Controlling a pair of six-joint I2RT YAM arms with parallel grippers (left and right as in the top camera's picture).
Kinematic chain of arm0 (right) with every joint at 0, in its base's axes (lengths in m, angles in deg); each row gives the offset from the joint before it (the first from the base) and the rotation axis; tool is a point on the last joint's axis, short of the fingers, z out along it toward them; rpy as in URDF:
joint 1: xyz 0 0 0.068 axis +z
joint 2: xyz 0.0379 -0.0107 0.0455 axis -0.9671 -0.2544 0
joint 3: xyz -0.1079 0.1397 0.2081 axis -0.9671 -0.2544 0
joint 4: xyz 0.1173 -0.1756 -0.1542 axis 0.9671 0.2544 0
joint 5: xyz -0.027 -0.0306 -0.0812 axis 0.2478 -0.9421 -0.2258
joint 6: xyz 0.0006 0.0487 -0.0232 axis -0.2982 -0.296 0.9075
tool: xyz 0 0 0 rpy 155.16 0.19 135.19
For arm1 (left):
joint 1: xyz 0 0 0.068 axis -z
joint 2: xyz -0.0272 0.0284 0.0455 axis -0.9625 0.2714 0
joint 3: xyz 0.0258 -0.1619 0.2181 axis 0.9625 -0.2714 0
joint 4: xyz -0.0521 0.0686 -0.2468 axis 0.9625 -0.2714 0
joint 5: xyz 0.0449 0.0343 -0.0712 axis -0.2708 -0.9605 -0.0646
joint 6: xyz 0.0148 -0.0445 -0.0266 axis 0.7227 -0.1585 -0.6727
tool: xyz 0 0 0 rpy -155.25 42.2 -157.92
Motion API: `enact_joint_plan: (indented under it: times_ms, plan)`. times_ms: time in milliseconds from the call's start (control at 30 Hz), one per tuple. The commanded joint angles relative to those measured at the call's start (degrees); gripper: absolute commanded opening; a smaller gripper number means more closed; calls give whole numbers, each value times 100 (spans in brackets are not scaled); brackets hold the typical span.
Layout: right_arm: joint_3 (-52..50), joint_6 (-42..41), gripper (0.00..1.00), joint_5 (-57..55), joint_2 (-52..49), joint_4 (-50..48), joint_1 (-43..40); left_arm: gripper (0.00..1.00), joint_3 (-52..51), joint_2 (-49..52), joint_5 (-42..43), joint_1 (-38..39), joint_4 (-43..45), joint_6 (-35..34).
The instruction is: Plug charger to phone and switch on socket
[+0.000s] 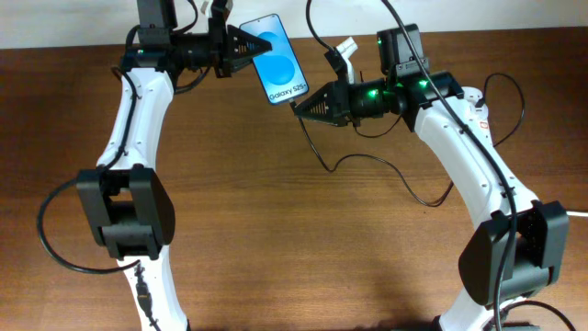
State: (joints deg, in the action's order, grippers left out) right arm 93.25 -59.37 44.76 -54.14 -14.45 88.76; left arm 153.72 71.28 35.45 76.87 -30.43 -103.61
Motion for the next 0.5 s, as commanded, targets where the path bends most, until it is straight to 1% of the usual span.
enact_joint_plan:
  times_ms: [0, 233, 367, 467]
  plan:
    - [122, 109, 4, -481, -33, -232, 4, 0, 48, -68, 706, 437, -92, -463]
    - [122, 195, 4, -485, -33, -317, -13, 0, 48, -68, 706, 437, 87, -448]
    - [122, 234, 4, -356, -33, -308, -13, 0, 48, -68, 706, 424, 83, -221]
    - [122, 367, 4, -326, -33, -190, -74, 0, 48, -68, 708, 387, 81, -197]
